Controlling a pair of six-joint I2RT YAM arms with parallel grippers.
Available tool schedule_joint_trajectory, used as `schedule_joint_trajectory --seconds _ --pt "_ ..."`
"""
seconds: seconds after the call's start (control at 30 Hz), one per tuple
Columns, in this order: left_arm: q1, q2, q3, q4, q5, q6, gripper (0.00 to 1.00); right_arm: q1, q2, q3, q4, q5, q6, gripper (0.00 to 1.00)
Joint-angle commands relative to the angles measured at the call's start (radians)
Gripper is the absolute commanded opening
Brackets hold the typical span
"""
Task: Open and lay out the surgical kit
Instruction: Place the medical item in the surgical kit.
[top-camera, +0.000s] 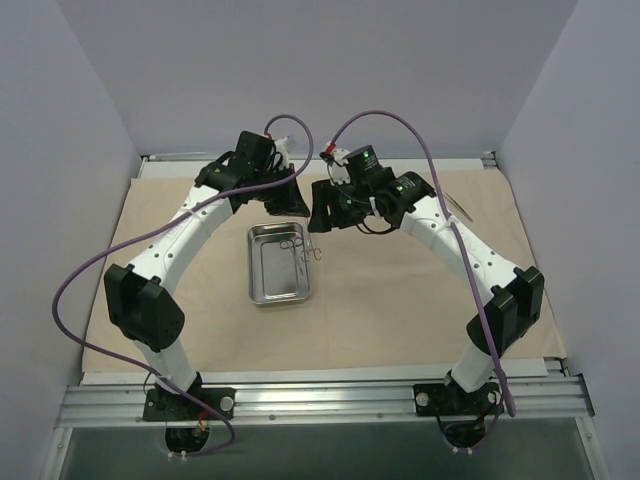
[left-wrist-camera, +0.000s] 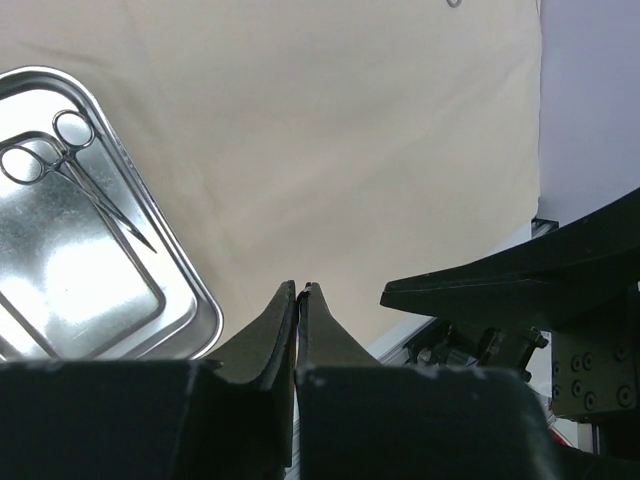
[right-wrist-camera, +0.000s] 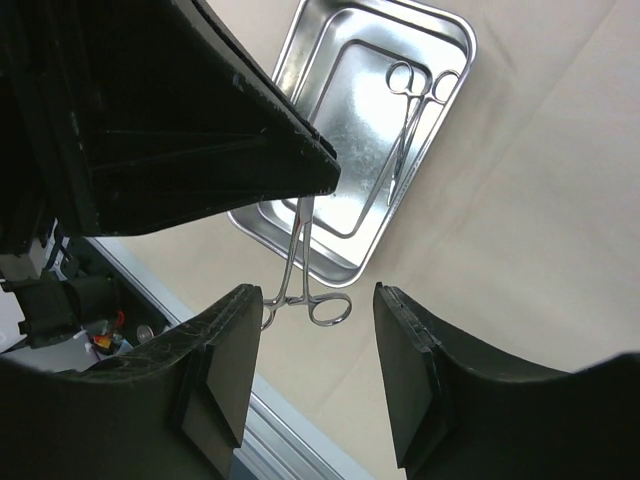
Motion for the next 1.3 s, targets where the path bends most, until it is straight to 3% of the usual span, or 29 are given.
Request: schedule_joint_trajectory --seconds 0.0,1.03,1.27 --pt "0.000 -0.017 0.039 0.002 0.001 0.014 0.02 0.006 0.009 0.019 0.036 0.013 0.020 0.48" --pt "0.021 0.003 0.034 0.055 0.066 -0.041 0.02 0.040 0.081 0.013 0.036 -0.061 -0.002 0.35" --pt "0.024 0.008 0.033 0.047 0.061 -0.047 0.02 0.042 0.093 0.021 0.019 -0.050 -0.009 0.15"
